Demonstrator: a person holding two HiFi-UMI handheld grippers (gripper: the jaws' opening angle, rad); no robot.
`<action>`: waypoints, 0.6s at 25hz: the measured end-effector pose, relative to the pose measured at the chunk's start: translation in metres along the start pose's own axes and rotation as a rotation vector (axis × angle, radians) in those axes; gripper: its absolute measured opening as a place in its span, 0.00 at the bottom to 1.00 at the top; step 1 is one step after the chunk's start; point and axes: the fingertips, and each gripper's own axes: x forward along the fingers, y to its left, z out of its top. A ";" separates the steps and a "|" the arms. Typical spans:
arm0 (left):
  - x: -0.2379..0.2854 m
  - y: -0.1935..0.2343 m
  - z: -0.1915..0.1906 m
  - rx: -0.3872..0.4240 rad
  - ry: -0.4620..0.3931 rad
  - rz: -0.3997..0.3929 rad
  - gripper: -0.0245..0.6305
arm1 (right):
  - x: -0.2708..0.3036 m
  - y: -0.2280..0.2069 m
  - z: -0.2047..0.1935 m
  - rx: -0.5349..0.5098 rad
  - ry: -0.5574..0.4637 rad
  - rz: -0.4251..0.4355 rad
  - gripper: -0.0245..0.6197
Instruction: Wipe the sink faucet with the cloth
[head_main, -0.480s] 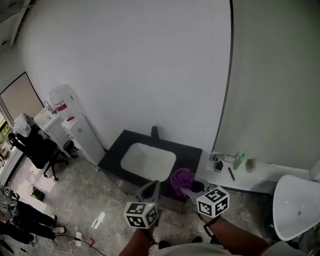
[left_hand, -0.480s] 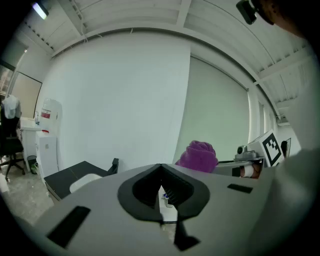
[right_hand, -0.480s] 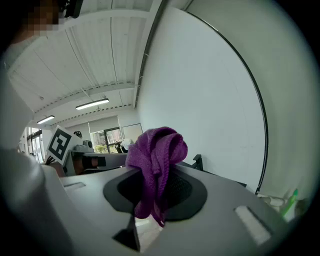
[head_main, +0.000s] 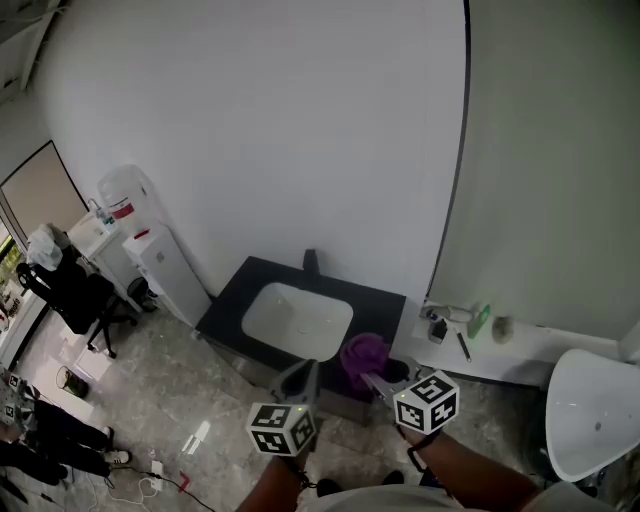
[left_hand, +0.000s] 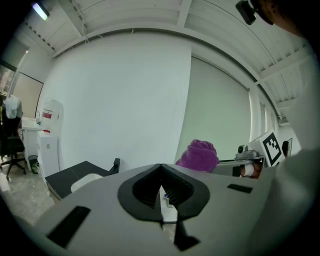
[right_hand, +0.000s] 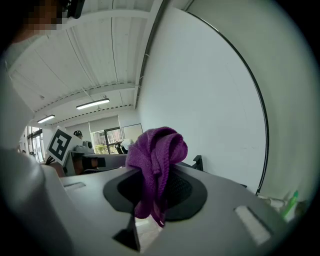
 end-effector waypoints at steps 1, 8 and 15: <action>0.000 0.000 -0.002 -0.001 0.001 0.001 0.05 | -0.001 0.000 -0.001 0.001 0.001 0.001 0.17; 0.006 0.000 -0.016 -0.013 0.020 0.010 0.05 | -0.002 -0.003 -0.011 0.001 -0.001 0.027 0.17; 0.014 -0.016 -0.019 -0.021 0.000 0.032 0.05 | -0.014 -0.014 -0.018 0.014 0.002 0.080 0.18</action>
